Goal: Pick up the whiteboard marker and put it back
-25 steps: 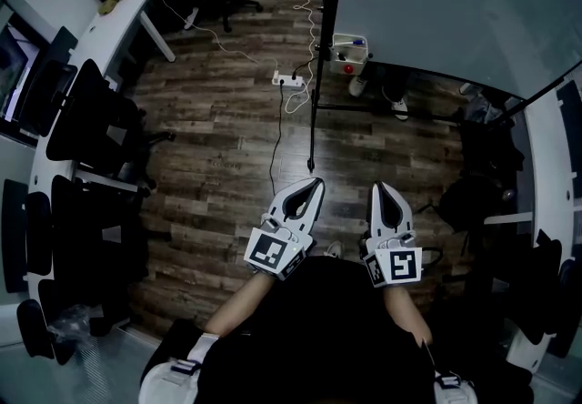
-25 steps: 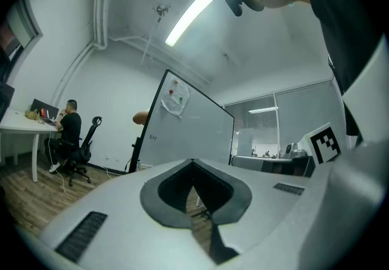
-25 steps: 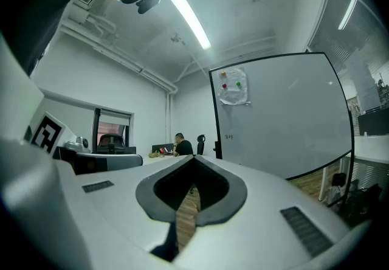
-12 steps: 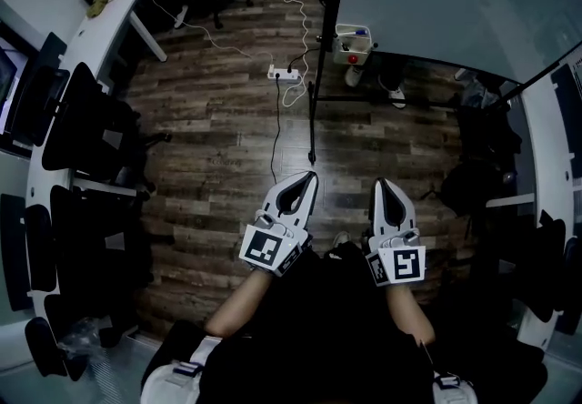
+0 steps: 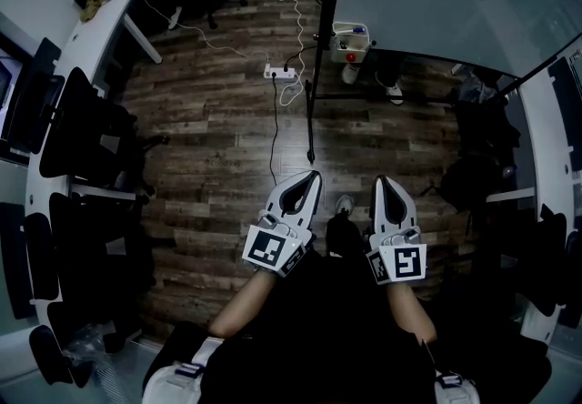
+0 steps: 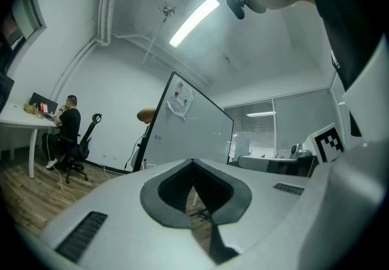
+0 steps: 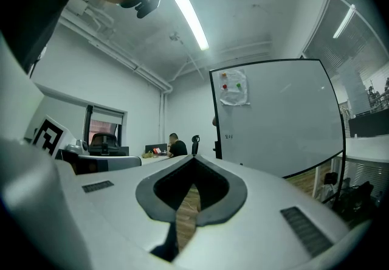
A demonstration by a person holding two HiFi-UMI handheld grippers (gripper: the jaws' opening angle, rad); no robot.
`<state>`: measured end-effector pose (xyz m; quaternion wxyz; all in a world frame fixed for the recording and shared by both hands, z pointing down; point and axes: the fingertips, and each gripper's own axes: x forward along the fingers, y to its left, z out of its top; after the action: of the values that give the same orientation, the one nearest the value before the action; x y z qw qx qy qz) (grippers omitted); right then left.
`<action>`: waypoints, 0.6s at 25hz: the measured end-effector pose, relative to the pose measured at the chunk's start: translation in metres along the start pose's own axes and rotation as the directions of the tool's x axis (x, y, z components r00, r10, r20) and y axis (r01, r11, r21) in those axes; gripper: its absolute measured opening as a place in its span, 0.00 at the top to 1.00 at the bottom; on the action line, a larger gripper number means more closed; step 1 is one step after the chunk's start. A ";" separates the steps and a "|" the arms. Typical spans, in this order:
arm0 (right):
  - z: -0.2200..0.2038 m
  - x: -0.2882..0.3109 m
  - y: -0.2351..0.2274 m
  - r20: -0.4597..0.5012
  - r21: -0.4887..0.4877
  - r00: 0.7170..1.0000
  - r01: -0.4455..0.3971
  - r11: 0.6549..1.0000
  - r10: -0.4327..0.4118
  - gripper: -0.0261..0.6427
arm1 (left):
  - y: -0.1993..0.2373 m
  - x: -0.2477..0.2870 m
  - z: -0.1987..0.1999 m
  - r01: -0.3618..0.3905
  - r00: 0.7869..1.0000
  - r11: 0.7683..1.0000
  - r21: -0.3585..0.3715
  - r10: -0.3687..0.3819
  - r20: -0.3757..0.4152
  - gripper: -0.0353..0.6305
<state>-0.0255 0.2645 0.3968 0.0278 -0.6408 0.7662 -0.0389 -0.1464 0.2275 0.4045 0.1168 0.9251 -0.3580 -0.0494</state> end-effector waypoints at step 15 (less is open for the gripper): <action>-0.007 0.068 -0.053 0.007 0.037 1.000 -0.026 0.999 0.026 0.94 | 0.014 0.083 0.003 0.005 1.000 1.000 0.028 -0.005 -0.002 0.94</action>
<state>0.0134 0.1885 0.4095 0.0430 -0.6302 0.7736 -0.0507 -0.0951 0.1609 0.4049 0.1040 0.9276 -0.3561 -0.0436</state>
